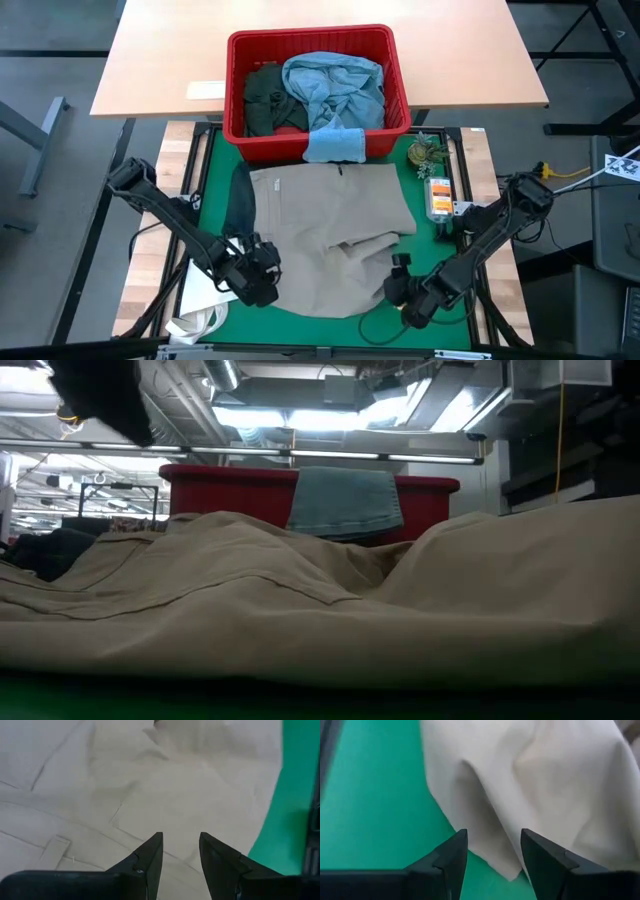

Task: Fold Laundry from Bin
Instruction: Fold the brown shorts

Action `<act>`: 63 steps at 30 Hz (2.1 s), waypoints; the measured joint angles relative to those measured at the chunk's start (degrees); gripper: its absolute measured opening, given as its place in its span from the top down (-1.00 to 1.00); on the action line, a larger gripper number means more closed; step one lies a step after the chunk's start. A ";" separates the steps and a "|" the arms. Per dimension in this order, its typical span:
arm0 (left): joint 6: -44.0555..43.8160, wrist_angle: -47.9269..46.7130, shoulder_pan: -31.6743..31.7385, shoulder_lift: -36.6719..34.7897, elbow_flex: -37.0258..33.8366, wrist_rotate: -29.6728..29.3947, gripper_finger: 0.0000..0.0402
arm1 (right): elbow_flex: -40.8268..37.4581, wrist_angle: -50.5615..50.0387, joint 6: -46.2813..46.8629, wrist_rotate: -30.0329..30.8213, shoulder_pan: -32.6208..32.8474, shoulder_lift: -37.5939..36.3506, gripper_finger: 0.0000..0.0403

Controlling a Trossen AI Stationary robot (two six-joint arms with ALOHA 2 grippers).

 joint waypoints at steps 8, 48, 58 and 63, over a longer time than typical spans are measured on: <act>0.00 0.05 -0.76 6.43 0.00 1.91 0.55 | -0.01 1.66 4.42 -6.09 -0.03 3.77 0.17; -2.67 1.58 -2.59 17.00 -0.07 9.21 0.99 | 0.15 18.54 8.72 -24.58 -0.23 12.32 0.95; -2.64 1.84 -2.59 16.98 -0.07 10.05 0.99 | 1.99 25.29 11.89 -41.00 -0.14 12.02 0.95; -2.64 1.80 -2.57 16.90 -0.04 12.51 0.99 | 4.81 24.95 10.90 -41.93 -0.07 12.02 0.95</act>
